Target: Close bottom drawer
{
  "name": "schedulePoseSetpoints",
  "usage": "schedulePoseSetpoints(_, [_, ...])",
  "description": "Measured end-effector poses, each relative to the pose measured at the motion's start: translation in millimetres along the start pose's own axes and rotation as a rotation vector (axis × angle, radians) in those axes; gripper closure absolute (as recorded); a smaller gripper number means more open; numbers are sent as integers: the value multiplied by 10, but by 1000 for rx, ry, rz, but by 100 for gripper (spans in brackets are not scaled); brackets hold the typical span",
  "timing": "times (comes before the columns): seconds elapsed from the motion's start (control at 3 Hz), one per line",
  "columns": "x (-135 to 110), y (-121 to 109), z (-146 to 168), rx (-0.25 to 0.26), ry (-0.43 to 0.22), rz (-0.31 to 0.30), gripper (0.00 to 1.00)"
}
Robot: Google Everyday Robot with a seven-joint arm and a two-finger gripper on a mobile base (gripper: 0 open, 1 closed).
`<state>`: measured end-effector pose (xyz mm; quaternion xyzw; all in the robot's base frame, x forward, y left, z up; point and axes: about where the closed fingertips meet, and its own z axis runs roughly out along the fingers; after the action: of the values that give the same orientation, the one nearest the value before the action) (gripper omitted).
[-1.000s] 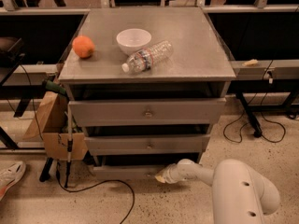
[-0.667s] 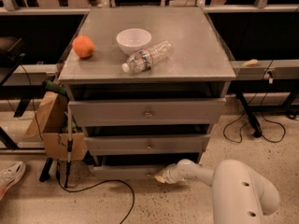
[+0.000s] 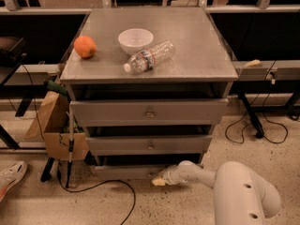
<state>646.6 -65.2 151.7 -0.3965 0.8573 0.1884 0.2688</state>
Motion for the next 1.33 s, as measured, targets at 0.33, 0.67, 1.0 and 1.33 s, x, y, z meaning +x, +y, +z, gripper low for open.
schedulePoseSetpoints(0.33, [35, 33, 24, -5, -5, 5, 0])
schedulePoseSetpoints(0.67, [52, 116, 23, -5, -5, 5, 0])
schedulePoseSetpoints(1.0, [66, 156, 17, -5, -5, 5, 0])
schedulePoseSetpoints(1.33, [79, 181, 11, -5, -5, 5, 0])
